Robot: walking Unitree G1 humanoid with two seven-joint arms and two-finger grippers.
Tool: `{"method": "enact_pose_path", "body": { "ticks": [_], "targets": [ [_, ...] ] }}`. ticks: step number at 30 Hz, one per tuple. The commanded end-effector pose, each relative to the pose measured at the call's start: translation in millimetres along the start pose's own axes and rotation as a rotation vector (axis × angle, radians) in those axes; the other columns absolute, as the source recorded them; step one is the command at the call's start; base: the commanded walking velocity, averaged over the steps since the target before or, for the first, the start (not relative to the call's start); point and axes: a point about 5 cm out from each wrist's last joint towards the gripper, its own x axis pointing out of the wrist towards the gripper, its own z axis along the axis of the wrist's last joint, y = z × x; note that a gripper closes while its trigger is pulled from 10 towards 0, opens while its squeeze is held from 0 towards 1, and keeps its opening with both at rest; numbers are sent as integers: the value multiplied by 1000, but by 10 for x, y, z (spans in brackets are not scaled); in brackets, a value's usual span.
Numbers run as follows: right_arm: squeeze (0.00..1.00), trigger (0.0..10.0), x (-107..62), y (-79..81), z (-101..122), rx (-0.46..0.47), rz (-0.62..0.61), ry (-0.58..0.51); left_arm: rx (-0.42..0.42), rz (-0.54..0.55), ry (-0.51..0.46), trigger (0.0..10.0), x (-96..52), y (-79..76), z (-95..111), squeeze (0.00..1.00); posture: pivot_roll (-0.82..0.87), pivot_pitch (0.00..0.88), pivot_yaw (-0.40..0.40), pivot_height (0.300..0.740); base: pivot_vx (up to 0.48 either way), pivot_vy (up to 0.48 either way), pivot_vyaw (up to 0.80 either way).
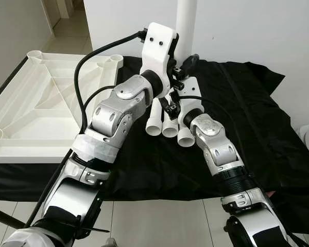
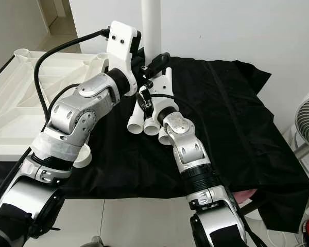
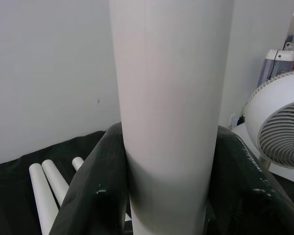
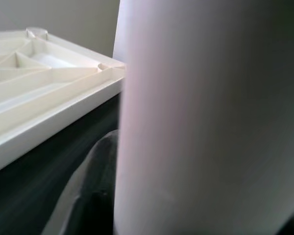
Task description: Building children table
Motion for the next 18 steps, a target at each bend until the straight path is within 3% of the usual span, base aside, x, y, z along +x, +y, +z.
{"method": "enact_pose_path", "body": {
  "ticks": [1,6,7,9,10,16,17,18],
  "targets": [
    [0,0,28,34,57,7,9,-17,22,-42,-28,10000,-1,-41,63,0,24,0,-13,740,0,0,0],
    [0,0,36,7,49,24,-15,-10,26,-34,-33,10000,-2,-30,74,0,25,0,-11,740,0,0,0],
    [0,0,38,-3,46,25,-23,-8,22,-36,-38,10000,-2,-30,78,247,25,0,-12,740,0,0,0],
    [0,0,38,-3,46,25,-23,-8,22,-36,-38,10000,-2,-30,78,247,25,0,-12,740,0,0,0],
    [0,0,37,-25,33,33,-43,-3,-11,-59,-45,10000,-12,-39,86,1000,26,0,-14,740,0,0,0],
    [0,0,39,-37,19,47,-64,2,-24,-76,-51,10000,-25,-46,99,1000,30,0,-19,740,0,0,0],
    [0,4549,43,-39,15,48,-73,5,-28,-76,-51,10000,-30,-43,101,1000,32,0,-19,740,0,0,0],
    [0,10000,48,-35,12,59,-82,6,-28,-79,-54,10000,-44,-43,112,1000,33,0,-21,740,0,0,0]
  ]
}}
